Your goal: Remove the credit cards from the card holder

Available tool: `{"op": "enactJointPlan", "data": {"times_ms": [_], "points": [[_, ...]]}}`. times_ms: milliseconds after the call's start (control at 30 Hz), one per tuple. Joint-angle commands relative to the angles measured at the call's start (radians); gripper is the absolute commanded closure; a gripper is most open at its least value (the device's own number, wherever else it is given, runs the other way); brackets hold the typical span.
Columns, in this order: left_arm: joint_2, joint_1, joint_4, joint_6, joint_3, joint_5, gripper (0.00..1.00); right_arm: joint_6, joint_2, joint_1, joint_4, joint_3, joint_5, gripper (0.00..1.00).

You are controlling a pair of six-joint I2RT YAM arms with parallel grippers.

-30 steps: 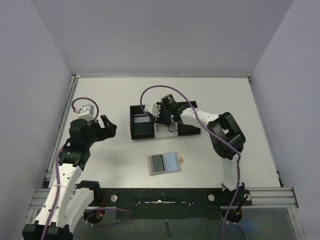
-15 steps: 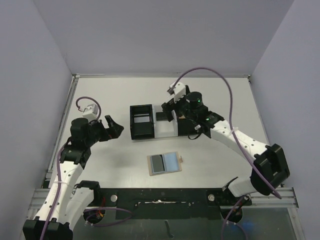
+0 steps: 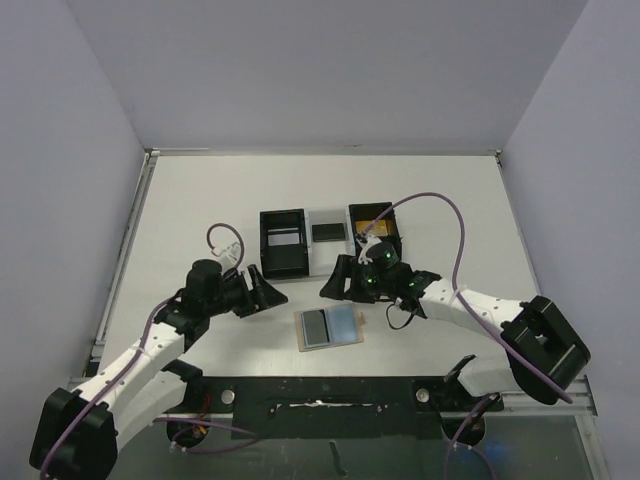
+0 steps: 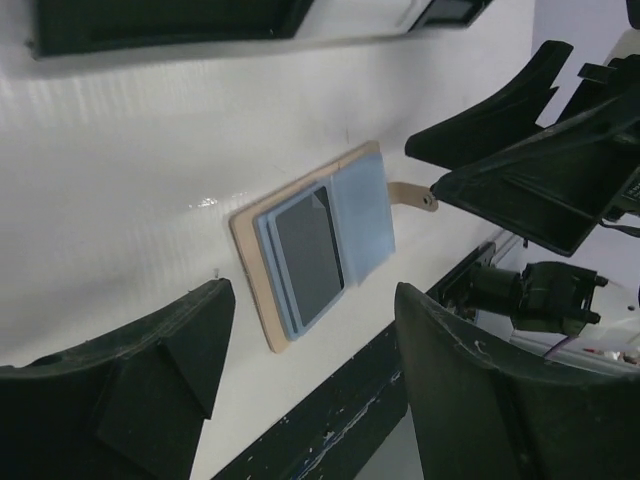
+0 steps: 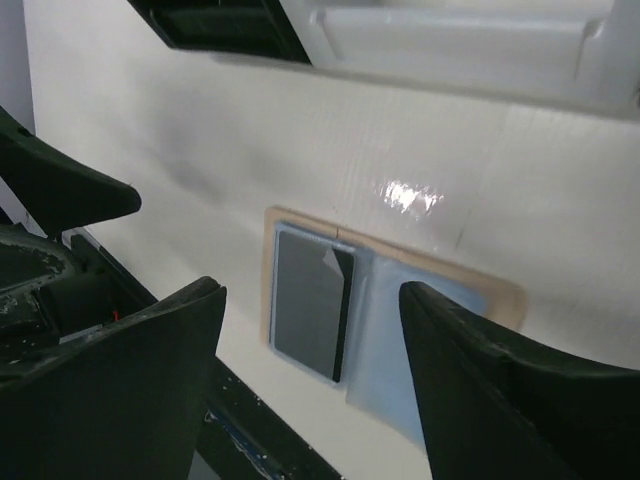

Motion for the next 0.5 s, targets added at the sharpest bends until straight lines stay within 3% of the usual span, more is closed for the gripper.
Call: {"op": "enactJointPlan", "data": {"times_ms": [0, 233, 467], "points": [[0.05, -0.115, 0.133, -0.088, 0.004, -0.079, 0.39, 0.224, -0.069, 0.091, 0.035, -0.014, 0.168, 0.34], [0.133, -0.228, 0.126, -0.114, 0.042, -0.171, 0.51, 0.284, -0.012, 0.132, 0.072, -0.046, 0.137, 0.54], [0.235, -0.278, 0.146, -0.148, 0.088, -0.196, 0.56, 0.3, 0.022, 0.15, 0.077, -0.064, 0.114, 0.58]]}}
